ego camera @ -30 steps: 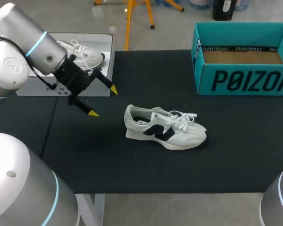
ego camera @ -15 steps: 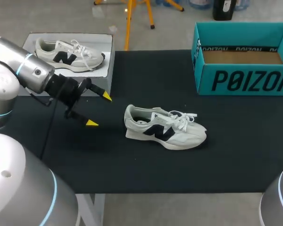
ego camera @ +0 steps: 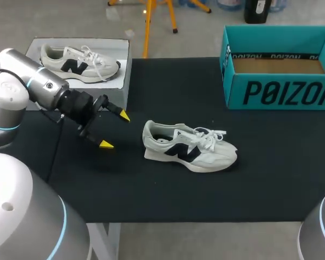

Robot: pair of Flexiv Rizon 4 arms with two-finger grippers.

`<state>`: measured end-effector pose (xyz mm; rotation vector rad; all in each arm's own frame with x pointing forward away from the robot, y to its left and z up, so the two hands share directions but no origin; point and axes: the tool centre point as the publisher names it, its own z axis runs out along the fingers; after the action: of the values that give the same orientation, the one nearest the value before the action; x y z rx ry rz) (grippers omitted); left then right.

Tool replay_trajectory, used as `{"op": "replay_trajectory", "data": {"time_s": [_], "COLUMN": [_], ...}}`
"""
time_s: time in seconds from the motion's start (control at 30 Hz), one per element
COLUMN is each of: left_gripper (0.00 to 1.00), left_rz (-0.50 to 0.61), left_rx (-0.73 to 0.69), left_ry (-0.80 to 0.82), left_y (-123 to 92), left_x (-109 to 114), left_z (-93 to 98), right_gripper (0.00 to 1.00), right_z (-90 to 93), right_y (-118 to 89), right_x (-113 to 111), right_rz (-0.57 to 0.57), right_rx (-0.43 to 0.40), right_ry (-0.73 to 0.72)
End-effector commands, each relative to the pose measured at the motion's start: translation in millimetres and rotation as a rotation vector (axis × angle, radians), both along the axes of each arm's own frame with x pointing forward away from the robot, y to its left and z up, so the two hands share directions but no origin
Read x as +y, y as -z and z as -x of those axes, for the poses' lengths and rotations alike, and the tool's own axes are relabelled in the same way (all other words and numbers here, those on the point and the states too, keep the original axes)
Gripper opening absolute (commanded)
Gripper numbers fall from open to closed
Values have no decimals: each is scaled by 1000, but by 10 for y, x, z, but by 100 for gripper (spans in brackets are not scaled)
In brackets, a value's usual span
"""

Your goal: Take the shoe out of the shoebox, open the shoe tongue, remove and reinsert the insole, then place the shoe into the shoebox

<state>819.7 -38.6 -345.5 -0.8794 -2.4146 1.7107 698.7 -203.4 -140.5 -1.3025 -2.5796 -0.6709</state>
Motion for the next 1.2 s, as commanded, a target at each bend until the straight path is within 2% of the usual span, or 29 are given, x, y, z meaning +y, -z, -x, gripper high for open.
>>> {"op": "replay_trajectory", "data": {"time_s": [0.03,0.3,0.4,0.47,0.5,0.73,0.93,1.2], "left_gripper": [100,100,100,100,100,100,100,100], "left_rz": [-13,-13,-26,6,-20,-13,-15,-46], "left_rx": [-7,-7,27,49,54,108,135,143], "left_ry": [-7,-7,-76,-126,-138,-199,-223,-266], "left_y": [-30,-30,115,168,195,371,501,647], "left_x": [-13,-13,-85,-106,-127,-291,-351,-255], "left_z": [30,30,66,78,79,62,-20,-286], "right_gripper": [100,100,100,100,100,100,100,100], "right_z": [-6,-6,-6,-6,-6,-6,-6,-6], "right_y": [5,5,5,5,5,5,5,5], "right_x": [0,0,0,0,0,0,0,0], "right_rz": [2,2,2,2,2,2,2,2], "right_rx": [2,2,2,2,2,2,2,2], "right_ry": [0,0,0,0,0,0,0,0]}}
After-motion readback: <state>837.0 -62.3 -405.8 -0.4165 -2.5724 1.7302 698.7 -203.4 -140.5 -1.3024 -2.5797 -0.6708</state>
